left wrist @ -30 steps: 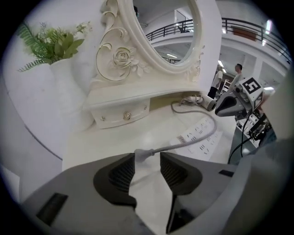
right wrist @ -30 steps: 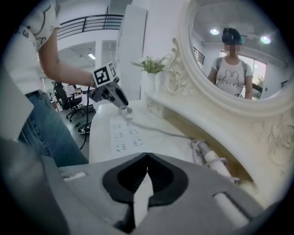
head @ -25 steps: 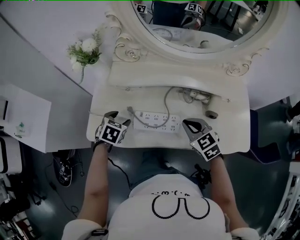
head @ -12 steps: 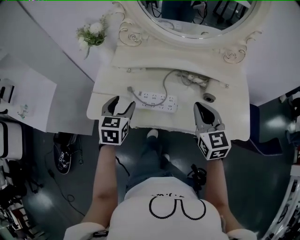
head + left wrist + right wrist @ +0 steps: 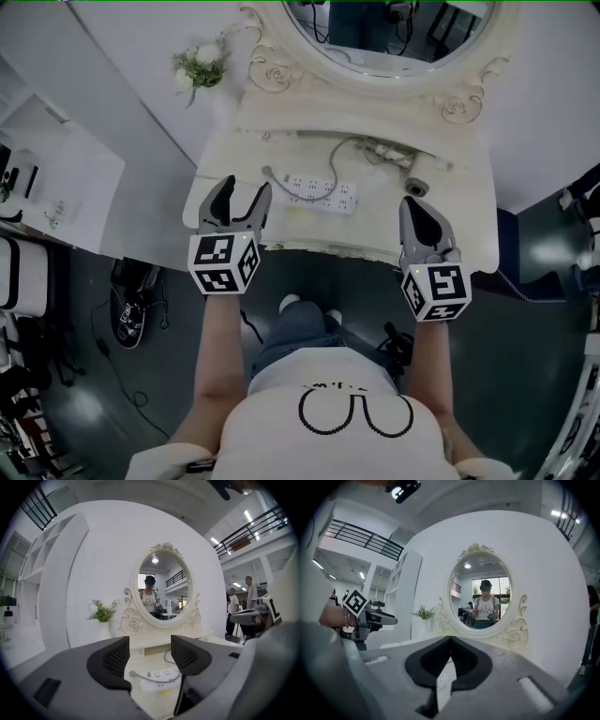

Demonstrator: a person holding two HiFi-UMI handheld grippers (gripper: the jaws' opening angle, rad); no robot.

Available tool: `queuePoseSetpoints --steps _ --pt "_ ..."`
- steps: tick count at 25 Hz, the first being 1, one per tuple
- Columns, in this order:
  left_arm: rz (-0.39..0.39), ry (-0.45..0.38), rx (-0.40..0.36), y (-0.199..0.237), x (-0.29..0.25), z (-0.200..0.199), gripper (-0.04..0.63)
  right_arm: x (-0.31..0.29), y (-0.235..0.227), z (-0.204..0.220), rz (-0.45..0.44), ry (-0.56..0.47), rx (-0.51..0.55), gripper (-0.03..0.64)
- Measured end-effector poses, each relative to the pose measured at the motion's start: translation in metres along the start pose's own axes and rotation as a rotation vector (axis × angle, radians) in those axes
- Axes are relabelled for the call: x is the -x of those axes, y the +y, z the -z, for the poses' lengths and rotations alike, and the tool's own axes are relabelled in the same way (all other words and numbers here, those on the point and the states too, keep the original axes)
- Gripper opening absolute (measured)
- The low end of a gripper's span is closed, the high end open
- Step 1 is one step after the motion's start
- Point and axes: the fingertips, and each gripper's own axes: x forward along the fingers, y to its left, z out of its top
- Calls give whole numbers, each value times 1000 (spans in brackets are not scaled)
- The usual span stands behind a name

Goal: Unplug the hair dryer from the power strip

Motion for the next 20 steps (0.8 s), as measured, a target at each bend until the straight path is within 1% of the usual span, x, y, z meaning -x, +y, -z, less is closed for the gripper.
queuePoseSetpoints --steps 2,4,5,6,9,15,20 --pt "0 -19 -24 -2 5 -8 270 2 2 -8 8 -16 10 -5" --pt "-7 -37 -30 1 11 -17 259 3 5 -17 16 -35 21 -5" --pt "-16 -46 -22 4 14 -22 116 4 6 -22 21 -44 26 -5" --pt "-25 -51 -10 9 17 -26 -2 4 8 -26 27 -53 31 -5" --pt "-17 -59 6 18 24 -33 -2 6 14 -34 51 -71 38 -5" --pt "27 -116 -22 34 43 -50 -2 12 30 -43 108 -78 40 -5" --pt "42 -155 -42 42 52 -58 -2 23 44 -53 144 -98 54 -5"
